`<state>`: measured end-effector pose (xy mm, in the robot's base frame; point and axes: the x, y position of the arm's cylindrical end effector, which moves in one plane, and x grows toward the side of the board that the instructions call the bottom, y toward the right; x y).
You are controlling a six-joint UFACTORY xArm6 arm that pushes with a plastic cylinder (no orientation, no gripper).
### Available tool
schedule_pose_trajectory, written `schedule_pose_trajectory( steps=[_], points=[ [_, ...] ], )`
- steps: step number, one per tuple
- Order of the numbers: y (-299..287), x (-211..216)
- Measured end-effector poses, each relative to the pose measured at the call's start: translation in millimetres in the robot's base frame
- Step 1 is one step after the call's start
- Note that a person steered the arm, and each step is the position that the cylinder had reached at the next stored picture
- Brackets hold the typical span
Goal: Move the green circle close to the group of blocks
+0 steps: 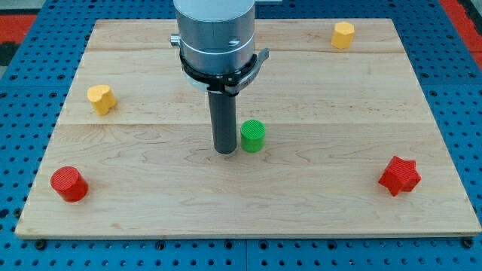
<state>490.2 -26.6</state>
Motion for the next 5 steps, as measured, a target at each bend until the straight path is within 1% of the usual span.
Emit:
schedule_pose_trajectory(
  steps=[1,2,3,4,5],
  points=[
    [21,21],
    [36,10],
    [57,-13],
    [20,-59],
    [49,-56]
  ],
)
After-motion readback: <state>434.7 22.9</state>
